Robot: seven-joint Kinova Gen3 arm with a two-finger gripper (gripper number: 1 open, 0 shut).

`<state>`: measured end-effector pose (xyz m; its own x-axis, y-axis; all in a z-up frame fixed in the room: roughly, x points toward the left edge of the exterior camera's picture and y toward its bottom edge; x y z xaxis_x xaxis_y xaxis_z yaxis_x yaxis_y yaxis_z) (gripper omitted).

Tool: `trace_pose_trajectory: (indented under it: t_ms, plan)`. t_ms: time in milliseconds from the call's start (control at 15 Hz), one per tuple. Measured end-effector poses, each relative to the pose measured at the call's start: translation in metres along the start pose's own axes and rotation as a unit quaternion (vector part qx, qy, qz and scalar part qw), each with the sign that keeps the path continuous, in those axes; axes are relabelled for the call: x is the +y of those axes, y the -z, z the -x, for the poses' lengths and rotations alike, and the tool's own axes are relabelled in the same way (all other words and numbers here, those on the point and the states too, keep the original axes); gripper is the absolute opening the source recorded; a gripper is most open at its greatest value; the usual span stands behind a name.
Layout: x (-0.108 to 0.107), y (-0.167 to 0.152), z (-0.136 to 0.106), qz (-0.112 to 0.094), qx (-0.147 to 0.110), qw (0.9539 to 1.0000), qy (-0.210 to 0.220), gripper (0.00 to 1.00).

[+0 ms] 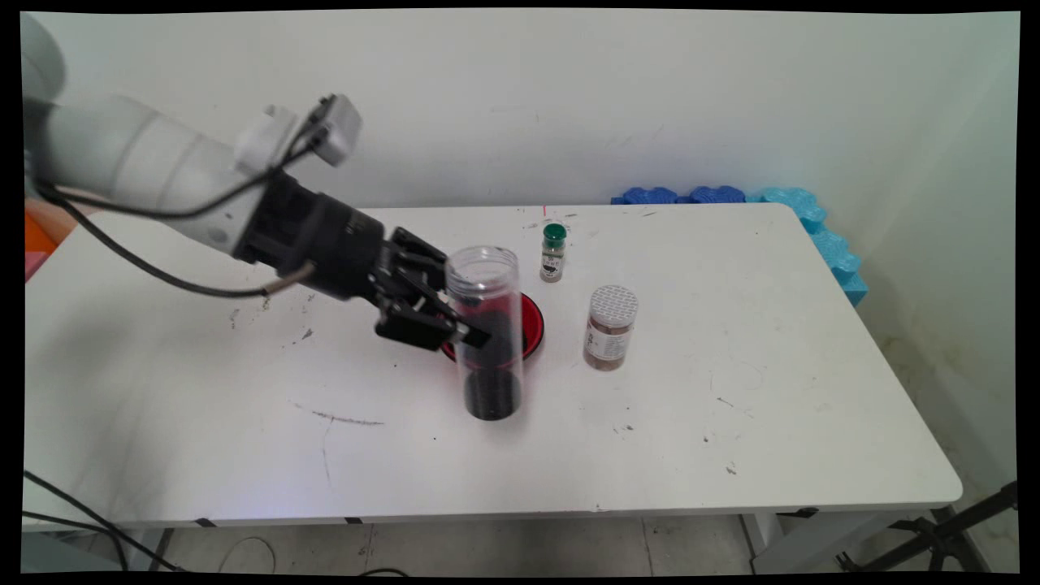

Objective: Pour the black seasoning powder in the red bowl

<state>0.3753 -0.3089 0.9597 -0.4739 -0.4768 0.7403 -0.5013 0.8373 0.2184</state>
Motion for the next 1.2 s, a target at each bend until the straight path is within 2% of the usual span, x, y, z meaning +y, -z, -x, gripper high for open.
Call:
trace_pose_trajectory:
  t_ms: [200, 467, 733, 1000, 1200]
  plan:
    - [-0.002, 0.018, -0.002, -0.001, -0.004, 0.9984, 0.056, 0.00]
    - [-0.006, 0.028, -0.006, 0.006, -0.005, 0.9934, 0.115, 0.00]
    - [-0.013, 0.032, -0.016, 0.021, -0.001, 0.9807, 0.194, 0.00]
    - [-0.021, 0.029, -0.023, 0.023, 0.002, 0.9729, 0.230, 0.00]
    - [-0.029, 0.025, -0.027, 0.021, 0.004, 0.9640, 0.265, 0.00]
